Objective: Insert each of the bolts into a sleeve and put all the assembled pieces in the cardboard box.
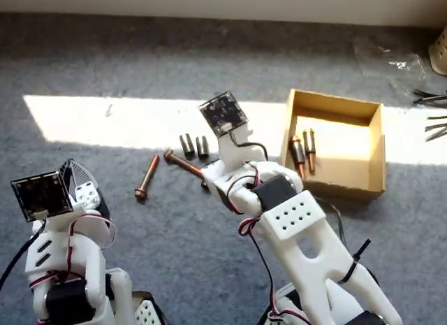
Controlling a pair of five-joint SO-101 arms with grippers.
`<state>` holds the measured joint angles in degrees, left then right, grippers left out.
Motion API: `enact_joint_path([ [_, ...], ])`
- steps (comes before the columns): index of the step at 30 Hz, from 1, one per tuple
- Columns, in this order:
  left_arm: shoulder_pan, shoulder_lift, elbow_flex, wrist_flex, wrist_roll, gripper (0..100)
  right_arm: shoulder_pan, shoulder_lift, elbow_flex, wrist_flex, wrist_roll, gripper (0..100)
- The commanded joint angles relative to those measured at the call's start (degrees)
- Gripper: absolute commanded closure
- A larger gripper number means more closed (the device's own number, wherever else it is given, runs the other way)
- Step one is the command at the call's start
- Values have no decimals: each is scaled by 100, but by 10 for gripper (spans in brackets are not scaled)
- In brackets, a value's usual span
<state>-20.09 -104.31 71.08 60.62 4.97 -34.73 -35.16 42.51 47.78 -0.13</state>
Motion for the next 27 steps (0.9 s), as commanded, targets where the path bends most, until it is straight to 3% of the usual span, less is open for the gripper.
enact_joint_path([
  [1,-84,84,136,-369,18,994,-40,-40,-75,-110,-633,991],
  [4,-84,84,251,-510,9,994,-40,-31,-75,-101,-1081,974],
  [9,-84,84,251,-510,9,994,-48,-31,-92,-92,-1723,845],
  [14,-84,84,251,-510,0,994,-154,31,-426,259,-1732,884],
  [23,-84,84,259,-501,0,994,-154,2343,-3073,1727,-607,890],
  [27,-84,84,259,-484,-9,994,-163,3591,-4180,2185,-466,890],
])
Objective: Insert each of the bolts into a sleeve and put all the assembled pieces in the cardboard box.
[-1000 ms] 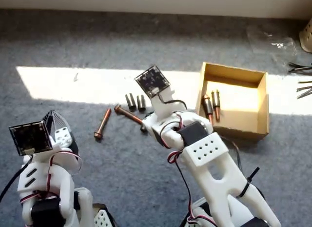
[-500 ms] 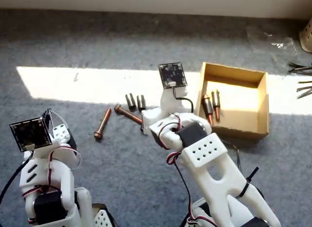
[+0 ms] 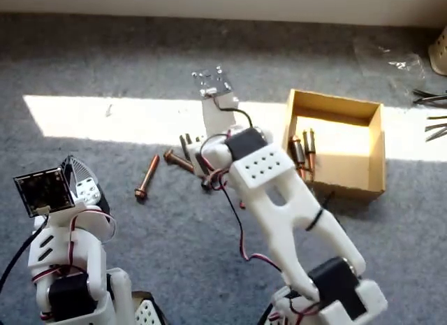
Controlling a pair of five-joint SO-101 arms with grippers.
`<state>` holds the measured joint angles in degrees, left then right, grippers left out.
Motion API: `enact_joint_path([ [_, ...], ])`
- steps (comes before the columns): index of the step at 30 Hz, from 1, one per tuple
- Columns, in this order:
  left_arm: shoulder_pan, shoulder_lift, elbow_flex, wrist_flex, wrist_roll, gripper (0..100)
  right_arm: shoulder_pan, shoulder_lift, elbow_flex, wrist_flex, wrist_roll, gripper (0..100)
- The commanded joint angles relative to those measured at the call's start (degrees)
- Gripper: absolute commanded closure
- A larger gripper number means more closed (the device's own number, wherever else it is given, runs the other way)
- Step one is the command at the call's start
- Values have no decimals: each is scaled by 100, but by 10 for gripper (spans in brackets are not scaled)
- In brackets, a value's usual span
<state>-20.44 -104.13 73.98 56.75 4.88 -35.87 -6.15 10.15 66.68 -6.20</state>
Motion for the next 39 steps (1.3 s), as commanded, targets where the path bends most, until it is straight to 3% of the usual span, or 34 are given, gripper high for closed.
enact_joint_path([
  [1,-48,66,-31,-97,0,994,-48,998,-1244,400,149,890],
  [9,-646,66,31,-97,26,994,-48,3125,-3776,1226,141,890],
  [24,-646,66,760,-527,0,994,303,6141,-7987,2554,607,890],
  [39,-646,66,760,-527,0,994,435,6677,-8646,2844,580,892],
])
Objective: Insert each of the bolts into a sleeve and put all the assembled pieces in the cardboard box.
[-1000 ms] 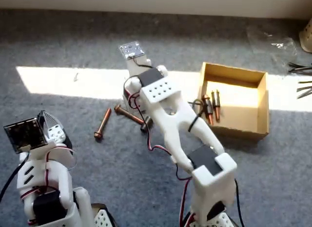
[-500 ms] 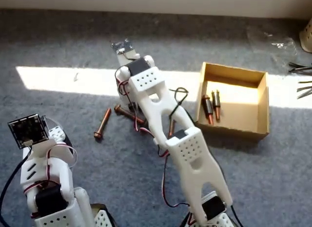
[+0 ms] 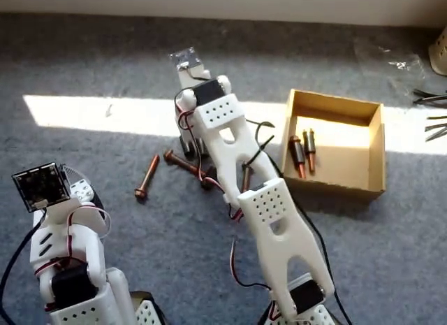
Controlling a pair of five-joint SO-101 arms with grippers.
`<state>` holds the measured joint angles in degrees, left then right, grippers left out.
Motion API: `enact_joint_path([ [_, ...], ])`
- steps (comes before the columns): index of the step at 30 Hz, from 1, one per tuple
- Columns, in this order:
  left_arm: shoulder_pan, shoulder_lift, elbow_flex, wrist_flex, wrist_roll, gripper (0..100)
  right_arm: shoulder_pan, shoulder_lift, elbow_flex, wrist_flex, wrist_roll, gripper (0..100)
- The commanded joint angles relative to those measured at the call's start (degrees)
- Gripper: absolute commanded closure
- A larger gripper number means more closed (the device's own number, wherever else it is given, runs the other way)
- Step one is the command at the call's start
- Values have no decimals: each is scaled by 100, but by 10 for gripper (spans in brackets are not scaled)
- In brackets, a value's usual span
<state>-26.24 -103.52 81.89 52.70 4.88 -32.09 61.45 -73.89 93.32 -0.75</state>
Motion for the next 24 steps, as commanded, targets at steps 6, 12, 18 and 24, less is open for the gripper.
enact_joint_path([
  [6,-66,4,-31,-123,0,994,-4,4,-242,303,35,892],
  [12,-66,4,-31,-105,0,994,-119,558,-295,295,35,893],
  [18,-66,4,-22,-105,0,994,-110,673,-523,268,35,893],
  [24,-48,4,-22,-97,0,994,-101,681,-514,13,62,893],
])
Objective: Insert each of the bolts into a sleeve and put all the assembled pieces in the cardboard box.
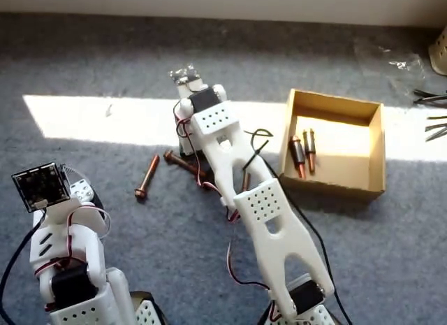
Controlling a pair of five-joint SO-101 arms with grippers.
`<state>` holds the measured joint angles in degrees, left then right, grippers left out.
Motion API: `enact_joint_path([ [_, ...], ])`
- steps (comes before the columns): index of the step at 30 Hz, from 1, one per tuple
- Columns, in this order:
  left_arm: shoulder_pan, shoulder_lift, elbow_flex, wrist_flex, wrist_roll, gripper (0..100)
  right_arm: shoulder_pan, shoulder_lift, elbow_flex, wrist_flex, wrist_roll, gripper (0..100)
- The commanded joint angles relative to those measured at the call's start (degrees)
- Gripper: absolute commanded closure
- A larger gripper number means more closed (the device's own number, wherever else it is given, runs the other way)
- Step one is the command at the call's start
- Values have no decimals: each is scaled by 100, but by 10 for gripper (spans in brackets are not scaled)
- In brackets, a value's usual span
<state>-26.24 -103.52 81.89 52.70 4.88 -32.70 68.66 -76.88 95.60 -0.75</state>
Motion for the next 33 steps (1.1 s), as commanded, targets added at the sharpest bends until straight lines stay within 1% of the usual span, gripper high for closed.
enact_joint_path([
  [1,-48,4,-22,-97,0,994,-40,-40,-207,-242,62,893],
  [6,-40,4,-22,-97,0,994,-31,-40,-189,-242,70,901],
  [10,-40,4,92,-176,0,994,-31,-40,-189,-215,70,996],
  [15,-57,4,101,-220,0,994,-31,-40,-180,-180,70,994],
  [19,-57,4,136,-237,0,994,-48,-136,-303,251,79,994],
  [22,-40,4,171,-246,0,993,-48,-303,-796,497,79,994],
  [26,-31,4,180,-246,0,993,4,-505,-1226,523,79,994],
  [33,-31,4,189,-246,0,993,4,-1086,-1279,532,79,994],
])
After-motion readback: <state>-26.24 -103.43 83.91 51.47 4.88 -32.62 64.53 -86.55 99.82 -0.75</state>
